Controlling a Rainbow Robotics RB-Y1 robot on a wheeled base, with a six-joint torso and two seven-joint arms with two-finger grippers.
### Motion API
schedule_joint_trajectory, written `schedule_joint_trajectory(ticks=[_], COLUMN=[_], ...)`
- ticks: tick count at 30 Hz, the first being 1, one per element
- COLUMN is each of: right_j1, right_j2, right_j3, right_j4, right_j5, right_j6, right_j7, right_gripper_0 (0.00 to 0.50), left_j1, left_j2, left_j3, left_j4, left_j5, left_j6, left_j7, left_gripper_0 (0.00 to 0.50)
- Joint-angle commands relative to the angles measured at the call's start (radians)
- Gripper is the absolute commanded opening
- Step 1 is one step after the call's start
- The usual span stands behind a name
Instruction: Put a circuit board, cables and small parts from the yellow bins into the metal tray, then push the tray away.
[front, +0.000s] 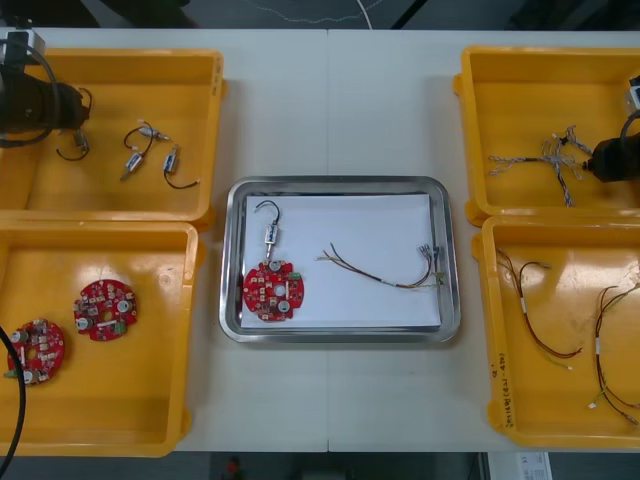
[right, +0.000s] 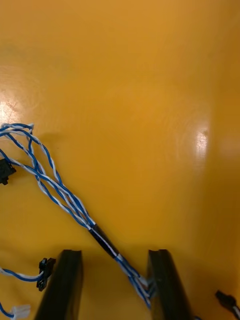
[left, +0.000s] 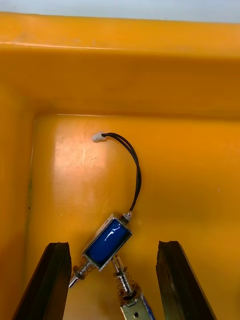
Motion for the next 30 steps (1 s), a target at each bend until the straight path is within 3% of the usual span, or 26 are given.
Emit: schedule_joint_trajectory(ticks=[1, 6, 12, 17, 30], right_j1=[0.093, 0.093, 0.091, 0.091, 0.091], right_j2=[0.067, 0.069, 0.061, 0.052, 0.018], right_j3=[-0.003, -0.003, -0.003, -0.006, -0.130], right_j4=[0.036, 0.036, 0.033, -0.030, -0.360], right_j5=[0.014, 0.014, 0.019, 0.088, 0.290], right_j6=[0.004, 0.004, 0.013, 0.056, 0.466], right_j7=[-0.013, -0.013, -0.007, -0.012, -0.032], right_gripper_0=[0.000, 0.000, 0.000, 0.000, 0.000], left_j1=[-0.056, -0.056, -0.056, -0.045, -0.012], left_j2=[-0.005, -0.019, -0.026, -0.030, -0.040], left_j3=[0.033, -0.011, -0.022, -0.045, -0.057], left_j4=[-0.003, 0.023, 0.046, 0.054, 0.054], left_j5=[-0.002, 0.005, 0.018, 0.020, 0.044], left_j6=[-0.037, -0.105, -0.109, -0.132, -0.161], left_j7=[-0.102, -0.113, -0.124, -0.130, -0.154], left_gripper_0=[0.500, 0.500, 0.500, 0.500, 0.500])
